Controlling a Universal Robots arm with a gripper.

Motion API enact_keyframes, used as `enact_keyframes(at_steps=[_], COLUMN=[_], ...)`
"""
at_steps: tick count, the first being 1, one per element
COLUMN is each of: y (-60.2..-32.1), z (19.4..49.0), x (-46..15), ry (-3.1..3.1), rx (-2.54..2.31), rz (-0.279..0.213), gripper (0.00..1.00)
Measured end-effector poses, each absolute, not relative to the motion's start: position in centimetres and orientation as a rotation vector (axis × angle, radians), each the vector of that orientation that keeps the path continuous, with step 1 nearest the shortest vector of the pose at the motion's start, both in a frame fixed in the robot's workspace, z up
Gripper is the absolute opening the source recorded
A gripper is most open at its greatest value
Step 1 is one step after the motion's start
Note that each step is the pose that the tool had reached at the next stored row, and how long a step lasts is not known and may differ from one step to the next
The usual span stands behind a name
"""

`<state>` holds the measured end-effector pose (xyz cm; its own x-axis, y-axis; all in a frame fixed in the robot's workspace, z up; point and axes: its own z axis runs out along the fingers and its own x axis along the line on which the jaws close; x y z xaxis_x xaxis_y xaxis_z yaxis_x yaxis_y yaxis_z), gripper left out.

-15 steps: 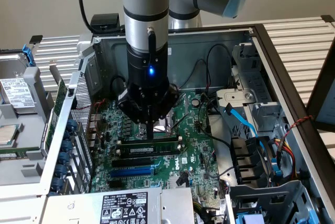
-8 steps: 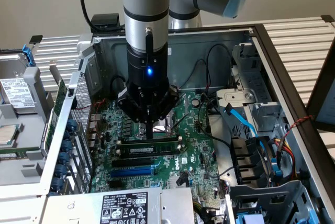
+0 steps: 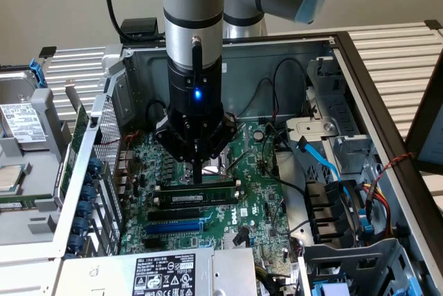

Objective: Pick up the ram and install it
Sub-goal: 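Press down the ram until it locks into place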

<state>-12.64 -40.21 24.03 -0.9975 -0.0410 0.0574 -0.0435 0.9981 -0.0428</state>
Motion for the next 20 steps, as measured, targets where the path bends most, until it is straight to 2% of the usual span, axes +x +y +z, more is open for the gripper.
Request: enact_keyframes(at_steps=[20], y=[-40.37], z=[24.03], x=[-12.65], ry=[-3.083], rx=[-0.011], rz=[0.062], gripper=[0.11])
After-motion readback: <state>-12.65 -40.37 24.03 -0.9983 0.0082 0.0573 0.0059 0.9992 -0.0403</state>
